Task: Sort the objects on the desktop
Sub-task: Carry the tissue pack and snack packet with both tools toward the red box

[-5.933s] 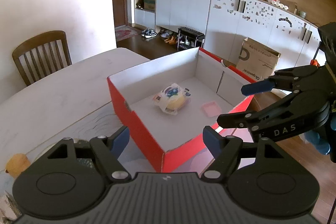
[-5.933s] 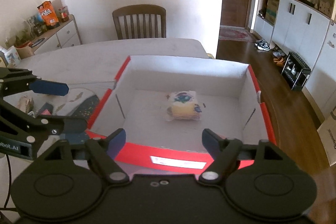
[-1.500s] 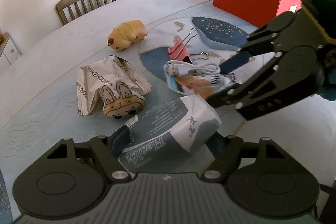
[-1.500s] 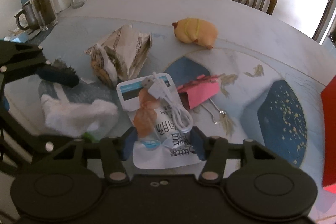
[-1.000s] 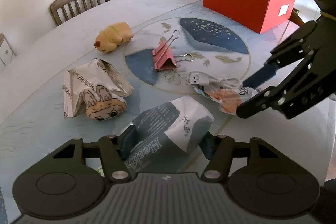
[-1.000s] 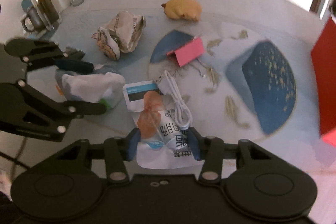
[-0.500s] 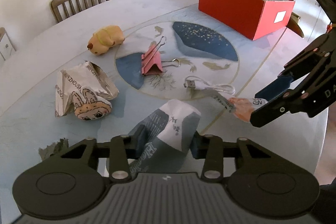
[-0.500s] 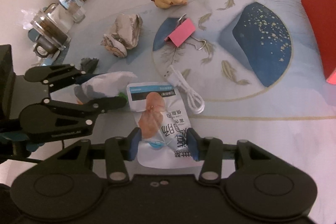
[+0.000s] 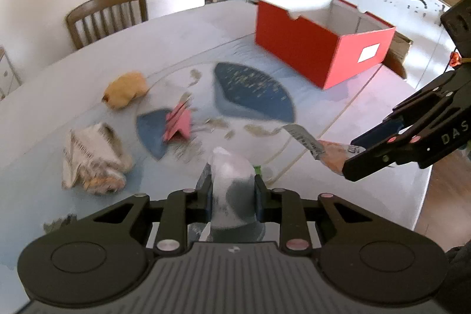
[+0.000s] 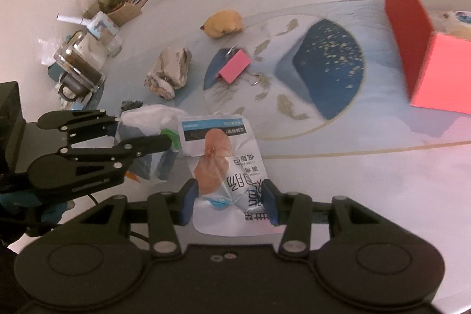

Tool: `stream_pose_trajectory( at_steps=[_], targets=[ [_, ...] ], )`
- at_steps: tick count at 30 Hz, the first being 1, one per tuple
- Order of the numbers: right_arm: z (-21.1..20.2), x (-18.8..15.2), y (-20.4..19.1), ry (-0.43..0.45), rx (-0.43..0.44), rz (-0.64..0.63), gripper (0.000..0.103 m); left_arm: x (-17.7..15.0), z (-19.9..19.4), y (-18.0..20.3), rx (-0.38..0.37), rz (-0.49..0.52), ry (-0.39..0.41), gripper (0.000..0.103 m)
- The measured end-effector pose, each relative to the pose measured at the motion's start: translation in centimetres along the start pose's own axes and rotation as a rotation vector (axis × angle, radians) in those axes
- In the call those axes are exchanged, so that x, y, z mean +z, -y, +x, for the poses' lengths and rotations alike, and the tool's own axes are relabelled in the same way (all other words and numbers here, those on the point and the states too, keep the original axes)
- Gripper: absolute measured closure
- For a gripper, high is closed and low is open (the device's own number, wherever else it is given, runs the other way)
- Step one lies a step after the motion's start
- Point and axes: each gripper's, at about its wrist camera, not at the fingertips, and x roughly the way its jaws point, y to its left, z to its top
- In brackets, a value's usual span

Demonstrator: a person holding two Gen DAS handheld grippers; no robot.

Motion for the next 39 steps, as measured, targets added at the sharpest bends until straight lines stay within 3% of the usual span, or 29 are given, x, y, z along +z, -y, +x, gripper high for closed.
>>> stream_pose_trajectory(
  at_steps=[23, 39],
  targets=[
    [-9.5, 0.7, 8.1, 0.133, -0.166, 0.042, 0.057, 10.0, 2.0, 10.2, -0.122, 0.134, 0.129, 0.083],
    [-14.7, 3.8, 14.6, 0.231, -0.230, 0.023, 0.057, 17.1, 3.7, 14.9, -0.123, 0.185, 0.216, 0.083]
  ],
)
